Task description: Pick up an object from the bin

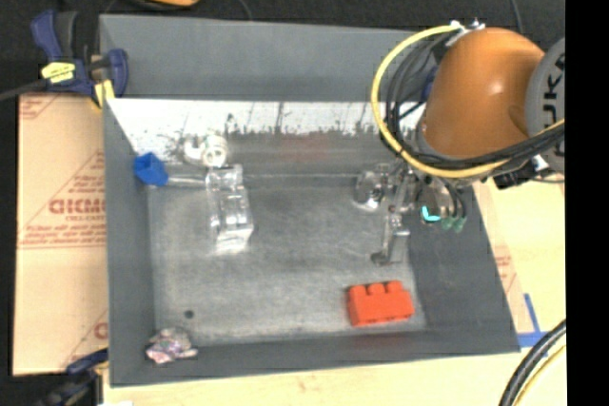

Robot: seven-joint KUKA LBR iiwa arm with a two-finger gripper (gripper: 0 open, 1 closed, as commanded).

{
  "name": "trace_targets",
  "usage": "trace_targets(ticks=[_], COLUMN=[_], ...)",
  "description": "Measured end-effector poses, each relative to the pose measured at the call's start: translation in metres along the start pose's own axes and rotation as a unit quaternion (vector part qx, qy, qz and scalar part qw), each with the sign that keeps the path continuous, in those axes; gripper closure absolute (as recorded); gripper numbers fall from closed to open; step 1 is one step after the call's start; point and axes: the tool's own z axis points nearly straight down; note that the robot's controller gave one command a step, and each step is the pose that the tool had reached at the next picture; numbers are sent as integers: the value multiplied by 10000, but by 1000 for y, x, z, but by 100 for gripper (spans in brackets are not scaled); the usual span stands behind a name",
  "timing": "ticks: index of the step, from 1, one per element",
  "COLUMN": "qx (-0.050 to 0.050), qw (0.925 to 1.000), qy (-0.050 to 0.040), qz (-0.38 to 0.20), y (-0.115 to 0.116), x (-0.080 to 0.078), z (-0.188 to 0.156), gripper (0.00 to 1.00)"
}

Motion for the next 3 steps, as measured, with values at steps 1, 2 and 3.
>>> trace_targets(ticks=[1,2,3], qx=[11,-1,-3], qw=[9938,9997,10000], qy=[-79,-48,-54], qz=[-1111,-249,-45], y=[-44,-39,-28], x=[56,65,67], z=[159,129,122], gripper=[0,0,0])
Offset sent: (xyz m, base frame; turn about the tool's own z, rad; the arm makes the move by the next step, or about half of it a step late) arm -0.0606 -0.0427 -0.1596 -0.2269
